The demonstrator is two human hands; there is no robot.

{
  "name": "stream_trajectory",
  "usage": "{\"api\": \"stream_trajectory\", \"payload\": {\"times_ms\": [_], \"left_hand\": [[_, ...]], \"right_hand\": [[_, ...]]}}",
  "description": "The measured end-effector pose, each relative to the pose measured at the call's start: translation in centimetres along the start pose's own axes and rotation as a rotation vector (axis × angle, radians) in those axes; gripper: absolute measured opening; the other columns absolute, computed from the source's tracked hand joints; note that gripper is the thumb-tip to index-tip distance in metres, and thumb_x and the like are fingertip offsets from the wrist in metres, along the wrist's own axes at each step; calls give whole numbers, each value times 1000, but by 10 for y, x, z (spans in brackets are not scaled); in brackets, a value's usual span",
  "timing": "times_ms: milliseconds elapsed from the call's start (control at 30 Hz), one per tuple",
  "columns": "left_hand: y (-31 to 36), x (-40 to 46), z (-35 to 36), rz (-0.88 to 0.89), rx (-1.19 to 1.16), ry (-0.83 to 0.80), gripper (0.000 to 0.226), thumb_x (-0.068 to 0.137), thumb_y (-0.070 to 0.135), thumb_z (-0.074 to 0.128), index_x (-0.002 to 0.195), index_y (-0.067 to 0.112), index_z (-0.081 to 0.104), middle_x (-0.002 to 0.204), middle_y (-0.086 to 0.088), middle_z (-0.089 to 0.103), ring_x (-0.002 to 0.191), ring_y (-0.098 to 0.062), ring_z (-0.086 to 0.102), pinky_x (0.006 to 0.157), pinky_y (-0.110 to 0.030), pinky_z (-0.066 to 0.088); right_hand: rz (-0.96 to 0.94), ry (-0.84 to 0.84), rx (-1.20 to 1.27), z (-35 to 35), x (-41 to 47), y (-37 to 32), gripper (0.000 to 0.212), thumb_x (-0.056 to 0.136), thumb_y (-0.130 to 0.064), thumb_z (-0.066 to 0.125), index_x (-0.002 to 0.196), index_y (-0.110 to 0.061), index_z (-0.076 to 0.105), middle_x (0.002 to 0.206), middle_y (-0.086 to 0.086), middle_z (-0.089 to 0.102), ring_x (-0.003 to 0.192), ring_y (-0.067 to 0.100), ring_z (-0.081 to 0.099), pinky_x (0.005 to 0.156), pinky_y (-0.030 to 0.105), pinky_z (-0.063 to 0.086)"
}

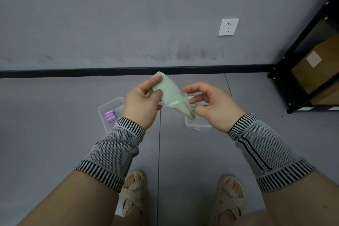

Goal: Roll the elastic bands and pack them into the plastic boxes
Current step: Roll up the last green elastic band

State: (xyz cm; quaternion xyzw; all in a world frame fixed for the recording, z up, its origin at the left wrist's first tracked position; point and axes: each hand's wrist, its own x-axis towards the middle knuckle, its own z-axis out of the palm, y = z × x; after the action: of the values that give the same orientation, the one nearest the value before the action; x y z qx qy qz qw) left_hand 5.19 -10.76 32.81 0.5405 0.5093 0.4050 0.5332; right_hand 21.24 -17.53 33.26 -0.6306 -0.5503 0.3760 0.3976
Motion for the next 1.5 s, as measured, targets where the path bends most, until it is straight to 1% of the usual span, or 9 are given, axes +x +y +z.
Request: {"api": "stream_trajectory", "payload": {"times_ms": [233, 433, 600, 733, 900, 1100, 1233, 1400, 1500], "left_hand": [[0, 6, -2, -106, -174, 29, 33, 89, 0, 54, 113, 22, 61, 91, 0, 60, 62, -6, 56, 55, -16, 49], [4, 6, -5, -155, -215, 14, 35, 89, -4, 52, 118, 13, 59, 81, -2, 57, 46, 0, 55, 50, -15, 46], [3, 5, -4, -159, -205, -6, 35, 88, -4, 53, 118, 12, 60, 77, 1, 57, 52, -3, 57, 70, -28, 50], [3, 5, -4, -149, -172, -28, 33, 89, -4, 52, 114, 15, 62, 80, -1, 57, 56, -8, 55, 56, -21, 42], [1, 4, -3, -101, -113, -34, 35, 88, -2, 54, 116, 18, 62, 86, -2, 60, 59, -8, 58, 48, -15, 42], [-2, 3, 2, -18, -3, -34, 37, 88, 1, 56, 118, 20, 62, 95, -1, 64, 61, -10, 56, 53, -17, 47], [-4, 3, 3, -8, 8, -37, 37, 87, 0, 56, 117, 19, 63, 93, 6, 64, 73, -8, 61, 73, -26, 53], [-5, 3, 6, 12, 37, -32, 35, 86, 0, 57, 115, 19, 64, 84, 7, 63, 49, 4, 53, 51, -11, 43], [-8, 4, 7, -3, 70, -43, 35, 86, 4, 59, 115, 23, 65, 83, 8, 64, 50, 5, 53, 53, -12, 44]], "right_hand": [[-28, -100, -79, 2, -1, 1, 30, 82, -4, 64, 91, -33, 62, 80, -11, 59, 51, 0, 51, 56, 12, 44], [-184, 67, -256, 9, 5, 7, 49, 82, -3, 60, 120, -33, 55, 128, -16, 43, 93, 2, 53, 80, 18, 48], [-283, 193, -274, 10, 7, 6, 64, 78, 3, 54, 134, -27, 48, 138, -11, 38, 109, 2, 48, 93, 16, 41], [-268, 110, -320, 14, 6, 7, 75, 79, 1, 54, 142, -34, 36, 149, -8, 27, 131, 8, 37, 101, 20, 38], [-165, -38, -113, 17, 4, 3, 55, 82, -5, 61, 129, -32, 53, 121, -8, 51, 100, 3, 54, 87, 19, 45], [-3, -44, 286, 7, 3, -6, 41, 73, -18, 42, 105, -21, 68, 115, 14, 59, 103, 24, 58, 83, 31, 56], [22, -31, 199, 5, 2, -6, 38, 71, -13, 48, 102, -24, 68, 103, 13, 62, 88, 21, 60, 78, 26, 55], [67, -77, 276, 2, 1, -10, 23, 64, -9, 54, 84, -15, 65, 74, 0, 56, 64, 6, 55, 66, 22, 55], [76, -94, 193, 0, 1, -8, 19, 75, 3, 60, 80, -15, 60, 74, 3, 54, 60, 10, 51, 60, 22, 47]]}}
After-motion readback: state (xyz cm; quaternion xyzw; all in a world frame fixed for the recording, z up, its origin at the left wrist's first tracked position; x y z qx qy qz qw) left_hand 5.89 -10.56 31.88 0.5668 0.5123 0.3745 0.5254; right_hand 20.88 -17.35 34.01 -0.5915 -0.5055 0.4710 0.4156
